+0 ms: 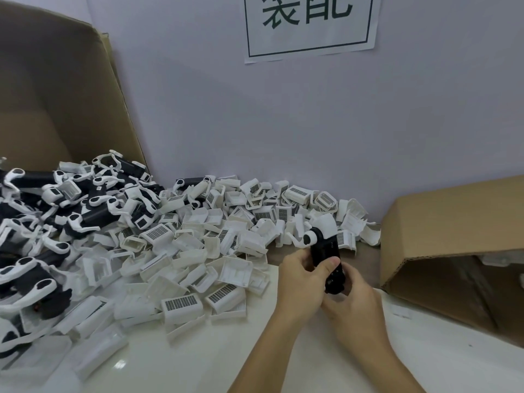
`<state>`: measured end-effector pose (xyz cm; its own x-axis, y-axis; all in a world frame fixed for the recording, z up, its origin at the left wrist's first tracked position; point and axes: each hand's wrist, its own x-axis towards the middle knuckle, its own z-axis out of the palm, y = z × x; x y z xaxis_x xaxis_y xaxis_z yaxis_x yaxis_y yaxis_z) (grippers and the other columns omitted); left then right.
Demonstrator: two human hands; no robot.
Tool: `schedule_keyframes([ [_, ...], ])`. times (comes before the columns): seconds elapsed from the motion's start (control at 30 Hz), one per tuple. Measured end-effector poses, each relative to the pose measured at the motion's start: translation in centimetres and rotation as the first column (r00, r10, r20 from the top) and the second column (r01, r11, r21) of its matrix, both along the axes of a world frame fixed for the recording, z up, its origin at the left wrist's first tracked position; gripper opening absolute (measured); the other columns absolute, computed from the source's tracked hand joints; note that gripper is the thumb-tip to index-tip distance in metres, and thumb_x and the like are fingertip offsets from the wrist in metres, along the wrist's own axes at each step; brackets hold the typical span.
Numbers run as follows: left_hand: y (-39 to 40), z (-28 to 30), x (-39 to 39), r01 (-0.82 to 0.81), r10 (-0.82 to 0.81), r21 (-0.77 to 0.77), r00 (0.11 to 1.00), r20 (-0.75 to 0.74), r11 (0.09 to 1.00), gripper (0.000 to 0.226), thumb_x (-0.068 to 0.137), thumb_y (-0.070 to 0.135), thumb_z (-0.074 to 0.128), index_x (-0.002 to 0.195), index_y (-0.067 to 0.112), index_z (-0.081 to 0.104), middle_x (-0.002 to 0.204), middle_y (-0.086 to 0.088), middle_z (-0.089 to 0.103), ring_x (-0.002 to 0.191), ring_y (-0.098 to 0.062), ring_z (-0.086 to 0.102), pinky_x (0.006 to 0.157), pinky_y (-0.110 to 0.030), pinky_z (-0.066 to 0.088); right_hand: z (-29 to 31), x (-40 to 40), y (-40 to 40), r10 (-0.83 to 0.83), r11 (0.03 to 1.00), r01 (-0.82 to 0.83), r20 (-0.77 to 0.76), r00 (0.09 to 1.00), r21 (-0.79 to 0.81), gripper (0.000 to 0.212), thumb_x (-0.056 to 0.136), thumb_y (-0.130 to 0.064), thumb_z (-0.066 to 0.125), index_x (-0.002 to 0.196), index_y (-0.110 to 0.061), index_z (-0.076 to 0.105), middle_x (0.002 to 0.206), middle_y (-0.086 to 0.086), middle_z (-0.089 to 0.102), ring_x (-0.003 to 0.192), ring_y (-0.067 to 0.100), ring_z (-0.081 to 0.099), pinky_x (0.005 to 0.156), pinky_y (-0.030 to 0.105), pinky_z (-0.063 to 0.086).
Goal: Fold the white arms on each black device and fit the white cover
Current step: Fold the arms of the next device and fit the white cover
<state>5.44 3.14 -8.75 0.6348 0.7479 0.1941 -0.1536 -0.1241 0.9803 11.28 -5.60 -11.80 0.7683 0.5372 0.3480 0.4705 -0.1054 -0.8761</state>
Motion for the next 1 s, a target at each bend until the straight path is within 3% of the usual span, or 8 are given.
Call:
schedule_keyframes([
  [0.13, 0.6, 0.2, -0.1, -0.007, 0.005, 0.058, 0.999, 0.034, 0.998, 0.022, 0.090, 0.005, 0.067, 0.097, 0.026, 0.071, 0.089, 0.002, 0.077, 0.087, -0.014, 0.073, 0.075, -0.029, 0.060, 0.1, -0.2, 0.3, 0.093, 0.995, -0.095, 0.046, 0.995, 0.027, 0.057, 0.084, -0.008, 0.072, 0.112, -0.052, 0.049, 0.108, -0.047, 0.060, 0.104, -0.021, 0.055, 0.082, -0.001, 0.040],
  [0.27, 1.2, -0.6, -0.5, 0.008, 0.005, 0.324, 0.999, -0.037, 0.946, 0.036, 0.085, -0.002, 0.067, 0.090, 0.034, 0.069, 0.086, 0.015, 0.073, 0.082, -0.001, 0.067, 0.074, -0.017, 0.051, -0.6, 0.8, 0.0, 0.080, 0.983, -0.067, -0.073, 0.994, 0.172, 0.054, 0.090, -0.007, 0.064, 0.138, -0.027, 0.051, 0.133, -0.011, 0.062, 0.125, 0.008, 0.056, 0.106, 0.037, 0.046],
  [0.4, 1.3, -1.9, -0.7, 0.056, 0.035, 0.677, 0.992, -0.120, 0.734, 0.024, 0.081, -0.005, 0.058, 0.096, 0.010, 0.069, 0.087, 0.000, 0.068, 0.081, -0.015, 0.058, 0.071, -0.031, 0.048, -0.4, 1.1, -0.2, 0.121, 0.939, -0.043, -0.213, 0.970, 0.342, 0.071, 0.073, -0.035, 0.082, 0.137, -0.023, 0.054, 0.122, -0.010, 0.067, 0.110, 0.004, 0.065, 0.090, 0.026, 0.055],
  [0.5, 0.9, -2.2, -0.6, 0.023, 0.057, 0.772, 0.995, -0.077, 0.636, 0.025, 0.075, -0.001, 0.056, 0.094, 0.007, 0.069, 0.086, -0.002, 0.068, 0.080, -0.014, 0.054, 0.071, -0.029, 0.045, -0.4, 1.4, 0.0, 0.035, 0.937, 0.055, -0.248, 0.968, 0.345, 0.054, 0.072, -0.032, 0.084, 0.122, -0.027, 0.063, 0.109, -0.013, 0.071, 0.097, -0.003, 0.068, 0.077, 0.018, 0.056],
  [0.7, 0.8, -2.1, -0.7, 0.020, 0.051, 0.779, 0.997, -0.066, 0.627, 0.031, 0.071, -0.007, 0.054, 0.093, 0.009, 0.068, 0.082, -0.001, 0.068, 0.075, -0.013, 0.054, 0.066, -0.014, 0.038, -0.5, 1.8, 0.0, -0.053, 0.947, 0.102, -0.166, 0.985, 0.305, 0.029, 0.071, -0.031, 0.086, 0.092, -0.038, 0.067, 0.082, -0.026, 0.072, 0.077, -0.006, 0.068, 0.061, 0.007, 0.048],
  [0.83, 0.7, -1.9, -0.7, 0.016, 0.050, 0.797, 0.997, -0.058, 0.603, 0.032, 0.069, -0.009, 0.054, 0.091, 0.008, 0.068, 0.080, -0.002, 0.068, 0.073, -0.014, 0.053, 0.067, -0.010, 0.034, -0.4, 2.0, -0.1, -0.067, 0.945, 0.115, -0.164, 0.984, 0.306, 0.026, 0.070, -0.032, 0.086, 0.087, -0.039, 0.067, 0.079, -0.027, 0.071, 0.075, -0.005, 0.068, 0.060, 0.007, 0.048],
  [0.93, 0.8, -2.0, -0.6, 0.047, 0.043, 0.804, 0.995, -0.089, 0.593, 0.024, 0.072, -0.007, 0.054, 0.089, 0.005, 0.066, 0.079, -0.003, 0.067, 0.073, -0.020, 0.054, 0.066, -0.026, 0.040, -0.3, 2.0, -0.2, -0.089, 0.941, 0.137, -0.163, 0.983, 0.309, 0.025, 0.069, -0.038, 0.085, 0.086, -0.039, 0.066, 0.077, -0.027, 0.070, 0.074, -0.004, 0.068, 0.058, 0.009, 0.050],
  [1.0, 0.8, -2.1, -0.6, 0.039, 0.049, 0.812, 0.995, -0.082, 0.582, 0.022, 0.072, -0.006, 0.054, 0.086, 0.007, 0.064, 0.077, -0.001, 0.065, 0.071, -0.019, 0.053, 0.064, -0.027, 0.038, -0.3, 2.0, -0.2, -0.083, 0.941, 0.133, -0.168, 0.982, 0.313, 0.024, 0.068, -0.039, 0.084, 0.086, -0.038, 0.068, 0.077, -0.024, 0.071, 0.073, -0.003, 0.068, 0.059, 0.011, 0.051],
])
